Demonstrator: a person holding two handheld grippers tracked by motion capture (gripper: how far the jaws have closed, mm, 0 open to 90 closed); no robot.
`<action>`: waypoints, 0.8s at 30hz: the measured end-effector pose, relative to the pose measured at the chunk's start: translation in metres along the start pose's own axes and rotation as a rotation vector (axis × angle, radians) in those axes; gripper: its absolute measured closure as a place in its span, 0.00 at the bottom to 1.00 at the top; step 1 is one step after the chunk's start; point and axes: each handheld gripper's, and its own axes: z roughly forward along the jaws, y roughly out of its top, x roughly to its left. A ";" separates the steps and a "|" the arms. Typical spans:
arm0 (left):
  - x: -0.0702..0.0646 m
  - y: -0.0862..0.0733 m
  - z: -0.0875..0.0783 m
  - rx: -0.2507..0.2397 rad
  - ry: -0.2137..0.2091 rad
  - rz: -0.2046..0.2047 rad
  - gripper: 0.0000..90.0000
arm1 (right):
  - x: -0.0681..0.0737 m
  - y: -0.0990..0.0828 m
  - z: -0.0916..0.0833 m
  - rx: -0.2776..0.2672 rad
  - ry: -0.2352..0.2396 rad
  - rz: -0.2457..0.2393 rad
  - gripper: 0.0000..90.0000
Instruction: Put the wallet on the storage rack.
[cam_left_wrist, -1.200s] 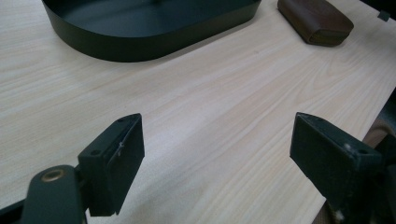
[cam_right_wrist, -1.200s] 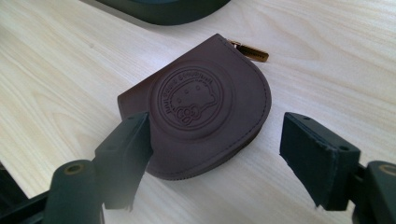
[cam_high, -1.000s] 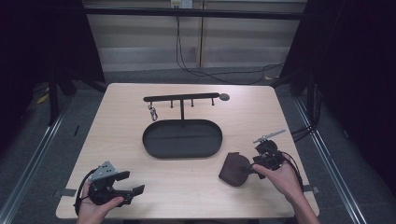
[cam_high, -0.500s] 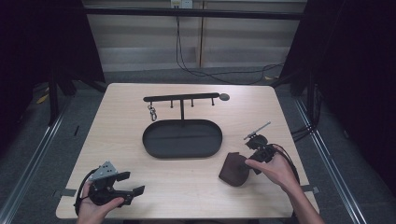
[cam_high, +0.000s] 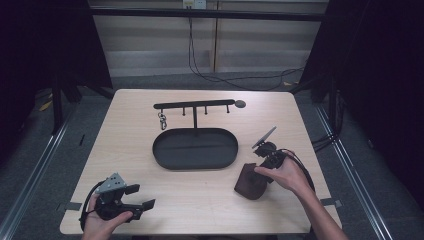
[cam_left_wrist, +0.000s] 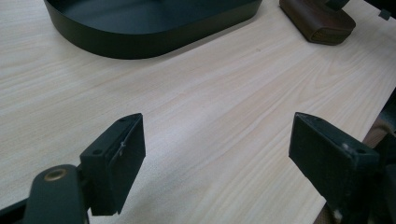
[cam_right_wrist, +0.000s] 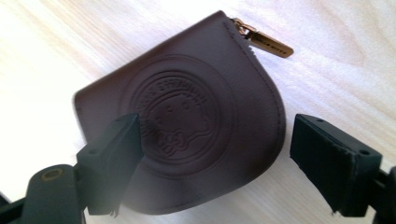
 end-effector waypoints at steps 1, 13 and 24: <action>0.000 0.000 0.000 0.000 0.000 0.000 0.21 | 0.000 0.000 0.000 0.000 0.000 0.000 0.18; 0.001 0.000 0.000 -0.004 -0.008 -0.006 0.21 | -0.003 0.010 0.012 0.057 0.015 -0.005 0.16; 0.001 0.000 0.001 0.006 -0.012 -0.007 0.21 | -0.015 0.016 0.018 0.115 0.111 0.006 0.19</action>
